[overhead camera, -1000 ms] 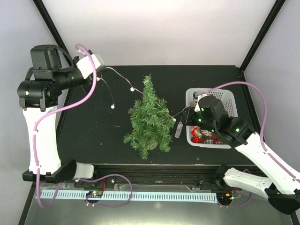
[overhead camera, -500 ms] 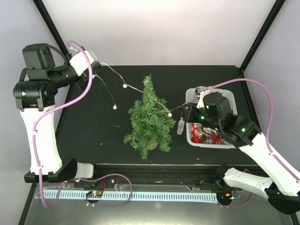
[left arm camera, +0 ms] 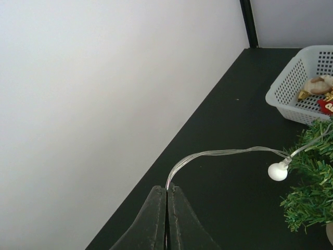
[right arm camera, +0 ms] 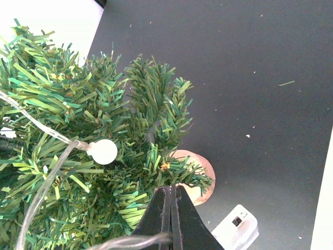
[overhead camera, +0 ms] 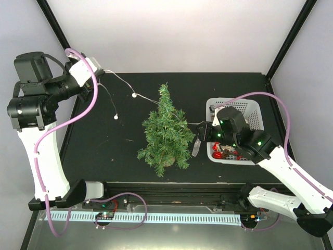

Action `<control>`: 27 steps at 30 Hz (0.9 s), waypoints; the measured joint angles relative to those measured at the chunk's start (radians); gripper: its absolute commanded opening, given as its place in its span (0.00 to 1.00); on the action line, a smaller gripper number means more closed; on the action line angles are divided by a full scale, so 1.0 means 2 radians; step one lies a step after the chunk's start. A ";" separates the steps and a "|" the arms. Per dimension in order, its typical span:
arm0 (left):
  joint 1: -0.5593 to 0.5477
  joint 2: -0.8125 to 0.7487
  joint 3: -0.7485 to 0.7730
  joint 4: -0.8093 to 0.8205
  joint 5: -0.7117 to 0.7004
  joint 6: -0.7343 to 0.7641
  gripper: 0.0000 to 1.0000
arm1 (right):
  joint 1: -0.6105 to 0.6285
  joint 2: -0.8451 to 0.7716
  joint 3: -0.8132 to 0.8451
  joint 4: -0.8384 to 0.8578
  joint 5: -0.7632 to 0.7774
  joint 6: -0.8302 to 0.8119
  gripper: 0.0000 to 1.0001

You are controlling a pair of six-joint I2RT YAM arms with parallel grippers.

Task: Decorate the small christmas tree

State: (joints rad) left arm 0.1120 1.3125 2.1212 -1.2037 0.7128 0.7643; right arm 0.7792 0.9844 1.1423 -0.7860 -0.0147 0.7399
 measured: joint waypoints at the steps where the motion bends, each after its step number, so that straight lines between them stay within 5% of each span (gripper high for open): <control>1: 0.002 -0.001 0.000 0.000 0.001 0.000 0.02 | 0.000 0.000 -0.001 0.001 -0.002 0.000 0.01; 10: 0.007 -0.006 -0.015 -0.001 0.013 -0.001 0.02 | 0.000 0.004 -0.027 0.013 -0.034 -0.001 0.02; 27: 0.009 -0.040 -0.056 -0.001 0.031 -0.010 0.02 | 0.000 -0.013 -0.045 0.016 -0.048 -0.001 0.22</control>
State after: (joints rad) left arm 0.1299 1.2320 2.0102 -1.2049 0.7742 0.7441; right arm 0.7792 0.9585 1.0515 -0.7532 -0.1116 0.7380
